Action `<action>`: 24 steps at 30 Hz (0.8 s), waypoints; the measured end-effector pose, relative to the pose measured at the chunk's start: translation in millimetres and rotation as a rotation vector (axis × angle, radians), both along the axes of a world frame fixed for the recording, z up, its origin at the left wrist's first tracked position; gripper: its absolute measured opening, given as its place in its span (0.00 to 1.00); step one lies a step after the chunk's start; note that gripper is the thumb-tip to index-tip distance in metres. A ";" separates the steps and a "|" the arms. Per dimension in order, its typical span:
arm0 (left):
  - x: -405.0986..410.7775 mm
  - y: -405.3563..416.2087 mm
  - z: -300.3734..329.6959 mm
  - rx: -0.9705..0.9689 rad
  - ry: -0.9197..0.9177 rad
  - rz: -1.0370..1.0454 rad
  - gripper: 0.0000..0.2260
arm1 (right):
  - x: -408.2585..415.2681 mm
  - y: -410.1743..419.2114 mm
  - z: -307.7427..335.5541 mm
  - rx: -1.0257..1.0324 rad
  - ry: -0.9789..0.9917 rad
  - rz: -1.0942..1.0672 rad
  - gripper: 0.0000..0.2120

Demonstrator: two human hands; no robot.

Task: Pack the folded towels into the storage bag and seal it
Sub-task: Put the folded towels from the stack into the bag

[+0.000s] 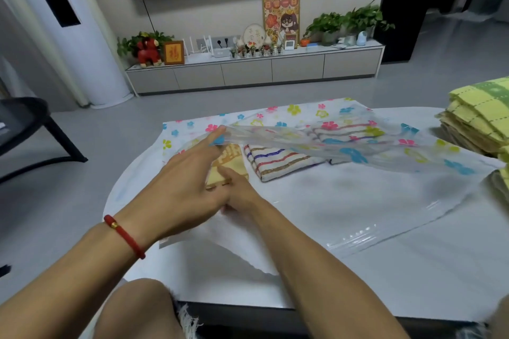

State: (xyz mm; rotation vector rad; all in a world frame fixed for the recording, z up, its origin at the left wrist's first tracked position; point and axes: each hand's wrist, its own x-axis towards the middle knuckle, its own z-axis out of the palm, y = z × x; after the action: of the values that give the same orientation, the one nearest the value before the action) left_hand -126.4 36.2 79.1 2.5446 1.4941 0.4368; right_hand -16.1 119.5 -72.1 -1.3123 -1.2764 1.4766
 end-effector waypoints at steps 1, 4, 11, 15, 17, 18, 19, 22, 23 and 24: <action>0.7 -0.6 1.6 -0.008 0.003 0.005 0.24 | 14.1 -6.3 2.5 -0.006 -0.109 0.031 0.26; 9.8 -0.4 0.3 0.010 0.061 0.037 0.34 | 72.6 -41.8 2.5 0.003 -0.368 0.119 0.18; 88.7 6.9 -11.2 0.333 0.427 -0.070 0.25 | 223.9 -136.5 49.7 0.080 -0.893 0.194 0.15; 141.7 12.0 -26.7 0.354 0.564 -0.195 0.25 | 300.0 -181.4 72.3 0.084 -0.874 -0.051 0.10; 165.5 14.4 -34.1 0.337 0.593 -0.249 0.28 | 338.3 -193.7 80.4 0.150 -0.876 -0.264 0.08; 176.5 14.9 -37.3 0.323 0.608 -0.268 0.29 | 357.5 -197.5 83.9 0.203 -0.904 -0.389 0.07; 186.8 14.5 -40.5 0.314 0.623 -0.281 0.30 | 377.7 -200.7 86.2 0.252 -0.959 -0.508 0.07; 211.7 12.3 -48.0 0.299 0.672 -0.303 0.32 | 443.2 -208.0 83.1 0.205 -1.182 -0.784 0.13; 217.1 12.1 -49.0 0.295 0.685 -0.303 0.32 | 463.2 -211.5 79.9 0.106 -1.256 -0.836 0.16; 221.3 12.7 -48.9 0.289 0.694 -0.299 0.32 | 480.4 -215.7 76.1 -0.015 -1.300 -0.870 0.18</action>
State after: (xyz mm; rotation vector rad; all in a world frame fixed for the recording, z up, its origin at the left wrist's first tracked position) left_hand 94.9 49.0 30.3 3.2936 1.2298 -0.3401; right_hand 464.3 -96.2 4.0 -2.5215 -1.0458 -0.1060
